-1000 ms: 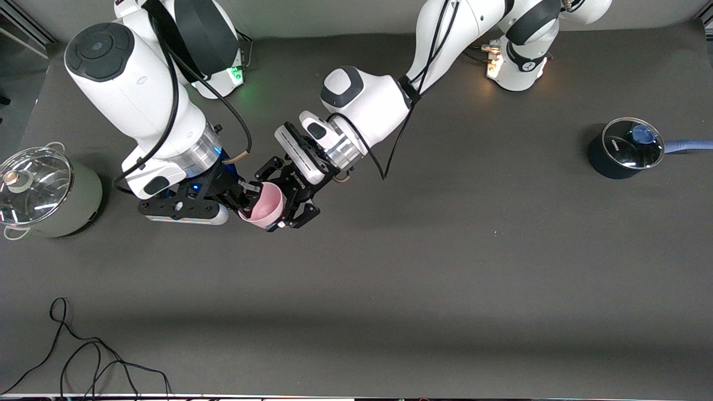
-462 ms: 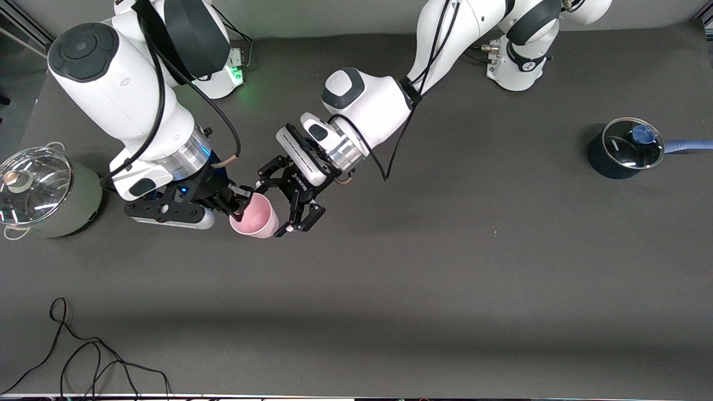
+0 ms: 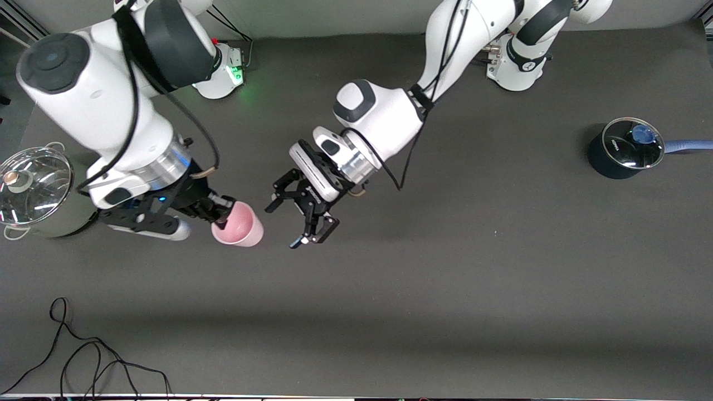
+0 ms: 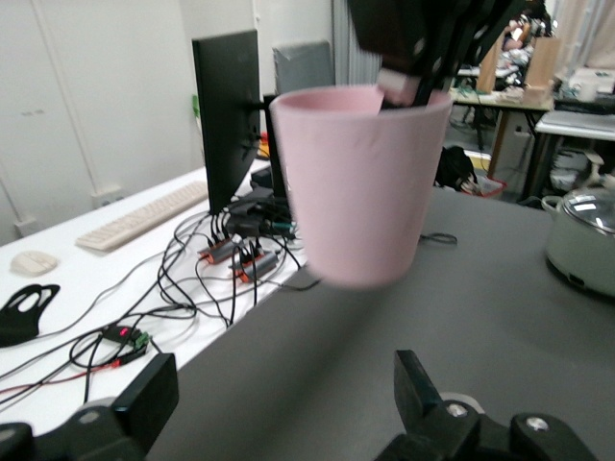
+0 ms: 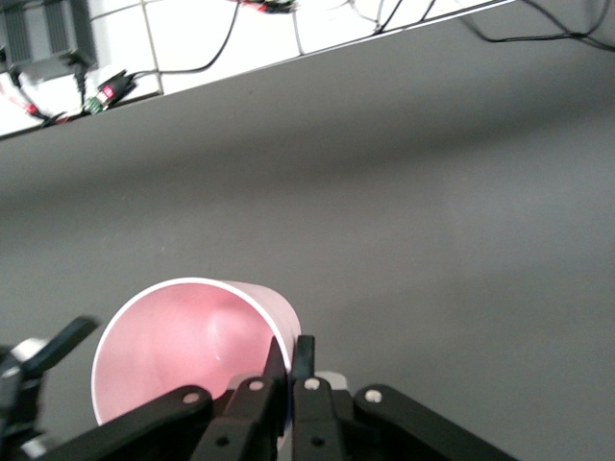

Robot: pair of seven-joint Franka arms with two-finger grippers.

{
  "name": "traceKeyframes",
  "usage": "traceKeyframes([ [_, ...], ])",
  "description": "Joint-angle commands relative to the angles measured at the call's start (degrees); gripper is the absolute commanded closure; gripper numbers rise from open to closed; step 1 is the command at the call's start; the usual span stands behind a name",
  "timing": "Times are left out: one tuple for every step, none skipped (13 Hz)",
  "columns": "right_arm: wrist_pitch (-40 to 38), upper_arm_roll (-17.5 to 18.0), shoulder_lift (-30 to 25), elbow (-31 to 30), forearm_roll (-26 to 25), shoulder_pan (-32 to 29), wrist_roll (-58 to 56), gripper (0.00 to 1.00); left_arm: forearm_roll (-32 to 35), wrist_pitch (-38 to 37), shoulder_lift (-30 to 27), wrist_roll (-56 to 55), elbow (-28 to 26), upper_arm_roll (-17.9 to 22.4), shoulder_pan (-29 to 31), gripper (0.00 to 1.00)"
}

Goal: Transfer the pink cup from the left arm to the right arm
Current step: 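Carry the cup with the right gripper while the left gripper withdraws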

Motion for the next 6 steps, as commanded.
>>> traceKeyframes([
  [0.0,0.2,0.8,1.4,0.1,-3.5,0.9,1.0,3.4,-13.5,-11.0,-0.6,-13.1,0.6,8.1,0.0],
  [0.0,0.2,0.8,1.3,0.0,-5.1,0.9,1.0,5.6,-20.6,-12.3,-0.6,-14.1,0.9,11.7,0.0],
  [0.0,0.2,0.7,1.1,-0.2,-6.9,0.8,1.0,9.1,-28.0,-12.6,-0.7,-13.7,1.7,15.4,0.0],
  [0.0,-0.2,0.7,1.1,-0.3,-8.8,0.3,1.0,12.6,-34.7,-12.6,-1.3,-12.6,1.8,18.5,0.0],
  [-0.4,-0.3,0.7,1.0,-0.1,-10.5,0.7,1.0,14.4,-40.4,-12.6,-1.5,-11.2,2.1,21.1,0.0],
  [-0.4,-0.3,0.6,0.8,-0.1,-12.9,0.2,1.0,17.3,-46.9,-12.7,-2.3,-10.5,3.2,23.4,0.0],
])
